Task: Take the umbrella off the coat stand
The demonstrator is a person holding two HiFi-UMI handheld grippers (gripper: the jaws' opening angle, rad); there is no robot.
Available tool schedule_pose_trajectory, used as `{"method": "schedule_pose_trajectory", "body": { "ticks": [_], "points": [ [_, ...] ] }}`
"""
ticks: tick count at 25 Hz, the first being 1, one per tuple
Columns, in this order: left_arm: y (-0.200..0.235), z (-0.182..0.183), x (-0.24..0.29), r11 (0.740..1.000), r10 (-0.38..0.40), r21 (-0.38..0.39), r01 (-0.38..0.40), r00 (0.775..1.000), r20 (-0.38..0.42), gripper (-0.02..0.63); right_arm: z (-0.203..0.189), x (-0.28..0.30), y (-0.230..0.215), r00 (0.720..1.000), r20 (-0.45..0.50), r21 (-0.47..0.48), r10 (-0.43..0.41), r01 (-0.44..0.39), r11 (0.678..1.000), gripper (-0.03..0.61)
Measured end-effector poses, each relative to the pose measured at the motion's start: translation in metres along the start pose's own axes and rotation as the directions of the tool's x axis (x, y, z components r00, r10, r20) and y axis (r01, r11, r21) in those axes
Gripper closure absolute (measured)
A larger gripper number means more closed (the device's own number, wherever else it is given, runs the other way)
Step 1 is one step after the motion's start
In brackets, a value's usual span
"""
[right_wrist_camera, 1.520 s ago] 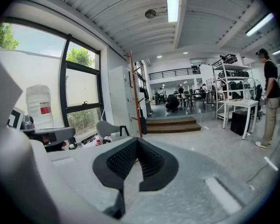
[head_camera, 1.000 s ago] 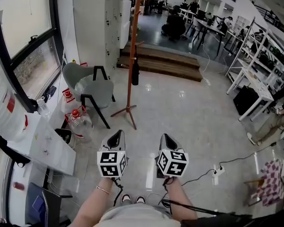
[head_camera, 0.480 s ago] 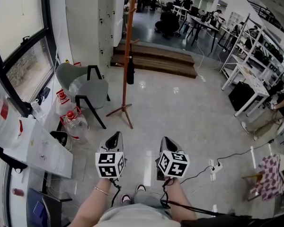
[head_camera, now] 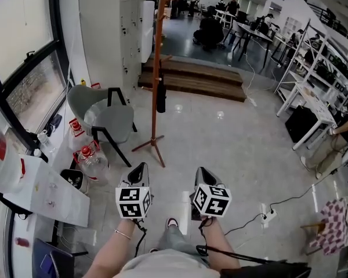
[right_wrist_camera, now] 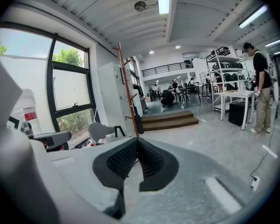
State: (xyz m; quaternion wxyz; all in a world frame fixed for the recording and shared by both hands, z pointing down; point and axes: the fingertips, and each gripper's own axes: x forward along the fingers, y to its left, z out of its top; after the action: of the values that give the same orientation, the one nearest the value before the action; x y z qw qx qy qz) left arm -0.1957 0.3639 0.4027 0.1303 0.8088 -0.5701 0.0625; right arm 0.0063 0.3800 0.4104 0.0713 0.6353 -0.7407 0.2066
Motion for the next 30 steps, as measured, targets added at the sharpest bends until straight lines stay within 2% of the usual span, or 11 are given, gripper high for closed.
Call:
{"method": "schedule_pose_trajectory", "body": {
  "ticks": [12,21,30],
  "points": [
    [-0.005,0.040,0.108,0.998,0.059,0.008,-0.059,0.998,0.011,0.611,0.067,0.102,-0.047,0.997,-0.003,-0.016,0.083,-0.083,0.996,0.574],
    [-0.008,0.054,0.184,0.996,0.092,0.013,-0.092,0.996,0.002,0.611,0.092,0.172,-0.085,0.992,-0.035,-0.015,0.124,-0.125,0.992,0.574],
    [0.004,0.059,0.234,0.991,0.134,0.009,-0.133,0.991,-0.010,0.611,0.105,0.231,-0.093,0.982,-0.063,-0.022,0.177,-0.178,0.984,0.574]
  ]
}}
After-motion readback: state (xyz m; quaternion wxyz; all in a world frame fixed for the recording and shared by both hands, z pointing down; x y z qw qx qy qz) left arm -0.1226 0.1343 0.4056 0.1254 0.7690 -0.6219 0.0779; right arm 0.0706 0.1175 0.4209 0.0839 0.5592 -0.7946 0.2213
